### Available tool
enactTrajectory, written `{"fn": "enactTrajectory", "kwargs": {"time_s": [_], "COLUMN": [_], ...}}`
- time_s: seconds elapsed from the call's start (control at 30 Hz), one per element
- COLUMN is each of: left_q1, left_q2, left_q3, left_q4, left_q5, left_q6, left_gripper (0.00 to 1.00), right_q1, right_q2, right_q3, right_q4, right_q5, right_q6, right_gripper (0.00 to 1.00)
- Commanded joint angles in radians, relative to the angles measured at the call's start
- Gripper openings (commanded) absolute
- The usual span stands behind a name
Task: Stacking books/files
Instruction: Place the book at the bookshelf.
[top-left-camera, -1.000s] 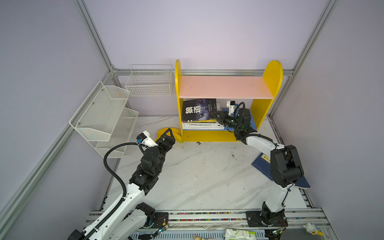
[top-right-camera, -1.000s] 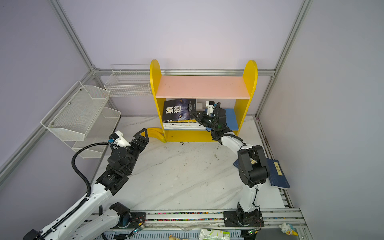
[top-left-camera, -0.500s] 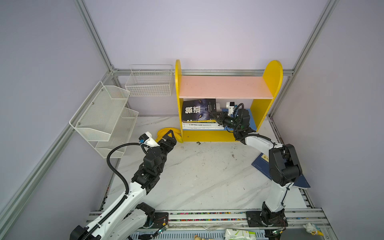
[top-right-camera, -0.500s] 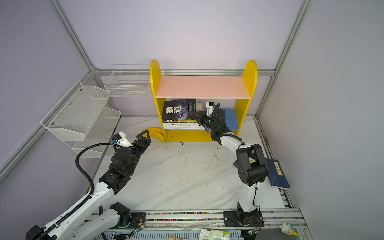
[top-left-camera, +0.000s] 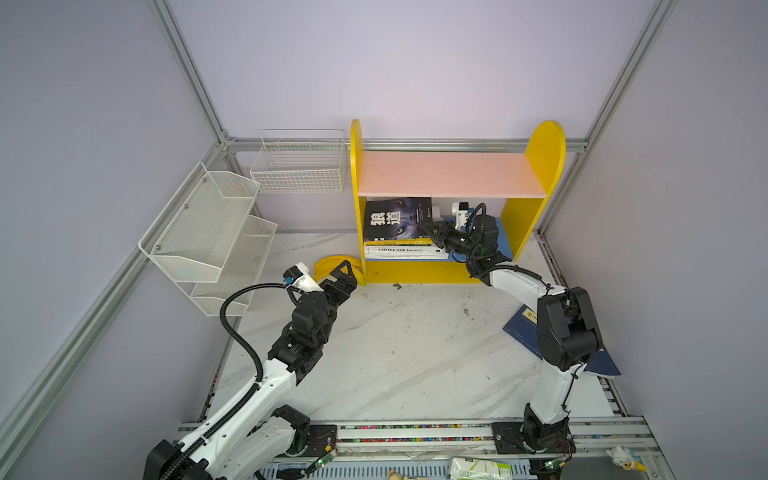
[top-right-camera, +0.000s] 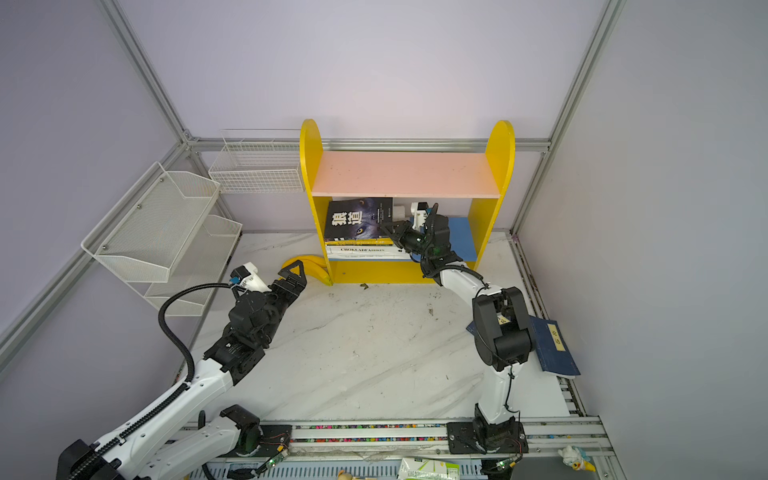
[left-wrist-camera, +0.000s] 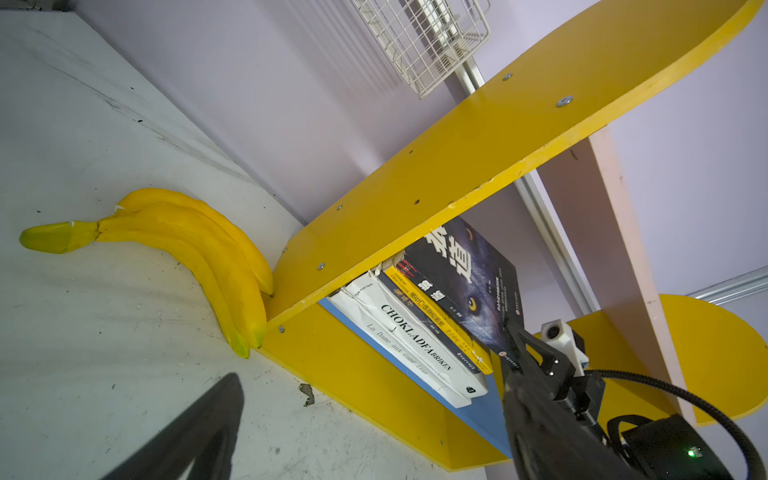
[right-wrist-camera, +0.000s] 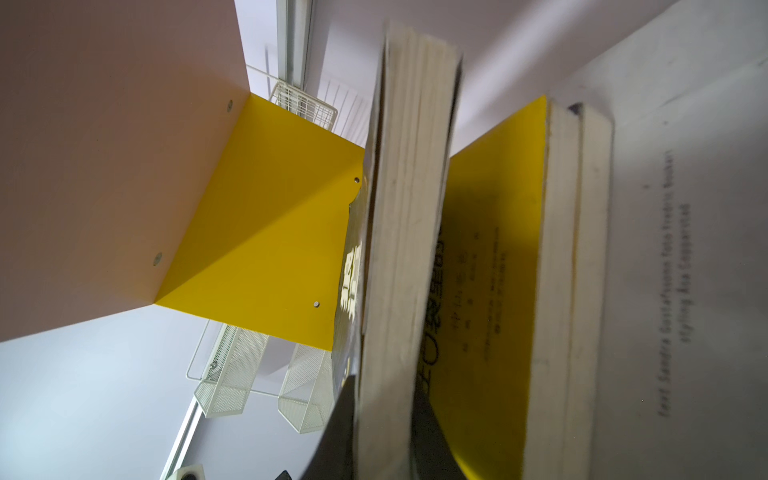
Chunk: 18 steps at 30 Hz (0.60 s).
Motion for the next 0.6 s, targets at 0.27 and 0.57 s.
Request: {"fn": "enactTrajectory", "kwargs": {"time_s": [0.27,0.57], "left_q1": [0.006,0.007], "left_q2": [0.037,0.123], "left_q3": [0.027,0.11], "left_q4": [0.043,0.069], "left_q5": [0.02,0.035], "left_q6": [0.046,0.11], "left_gripper": [0.99,0.99], "right_q1": [0.013,0.041], "right_q2": [0.007,0.003], "right_q3": [0.1,0.127], "right_q4": [-0.215,-0.295], "right_q5": [0.067,0.108], "right_q6": [-0.163,-0.224], "right_gripper": [0.22,0.22]}}
